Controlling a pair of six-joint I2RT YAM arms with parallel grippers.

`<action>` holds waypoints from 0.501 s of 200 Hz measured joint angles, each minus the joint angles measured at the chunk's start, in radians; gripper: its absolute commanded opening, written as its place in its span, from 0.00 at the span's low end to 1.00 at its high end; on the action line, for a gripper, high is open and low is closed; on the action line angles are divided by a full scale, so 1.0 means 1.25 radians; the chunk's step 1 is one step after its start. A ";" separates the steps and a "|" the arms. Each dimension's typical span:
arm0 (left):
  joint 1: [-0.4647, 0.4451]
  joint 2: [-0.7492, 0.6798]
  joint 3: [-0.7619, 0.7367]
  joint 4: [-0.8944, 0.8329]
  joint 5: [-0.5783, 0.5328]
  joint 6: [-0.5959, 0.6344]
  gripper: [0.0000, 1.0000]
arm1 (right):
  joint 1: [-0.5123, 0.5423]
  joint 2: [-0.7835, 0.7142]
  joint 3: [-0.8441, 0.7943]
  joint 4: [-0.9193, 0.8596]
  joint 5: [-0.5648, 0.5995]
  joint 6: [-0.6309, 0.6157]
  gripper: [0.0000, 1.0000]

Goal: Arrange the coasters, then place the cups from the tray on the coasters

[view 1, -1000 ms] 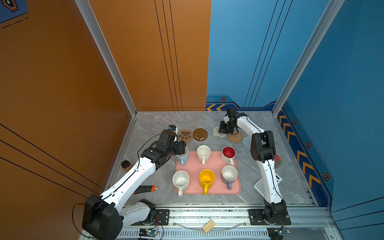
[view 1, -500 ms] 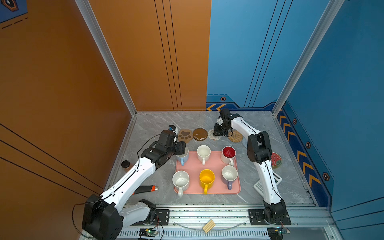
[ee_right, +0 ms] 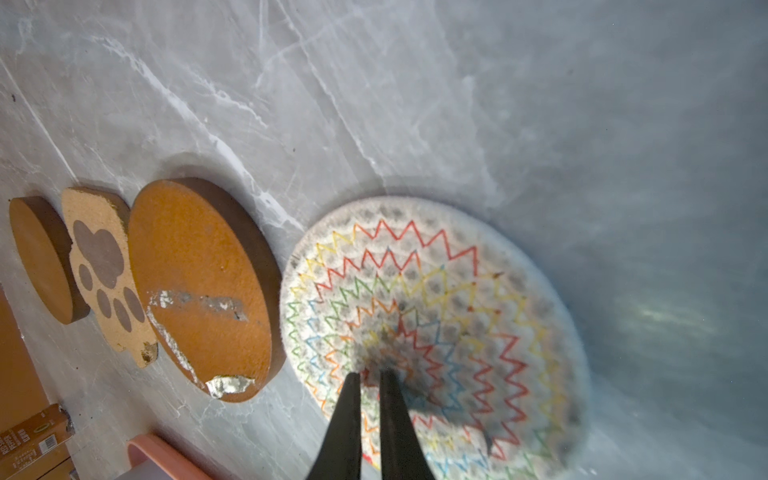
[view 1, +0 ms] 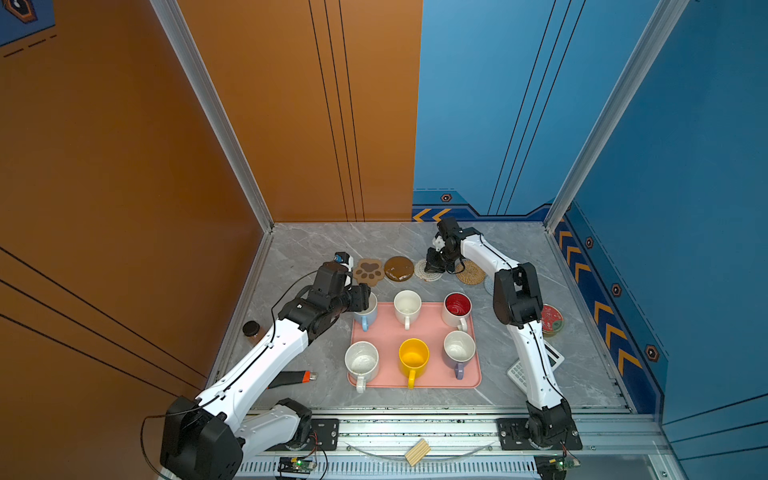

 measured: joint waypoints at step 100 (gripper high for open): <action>0.000 0.004 0.000 0.008 0.012 -0.003 0.69 | -0.103 -0.157 -0.070 -0.046 0.009 -0.021 0.20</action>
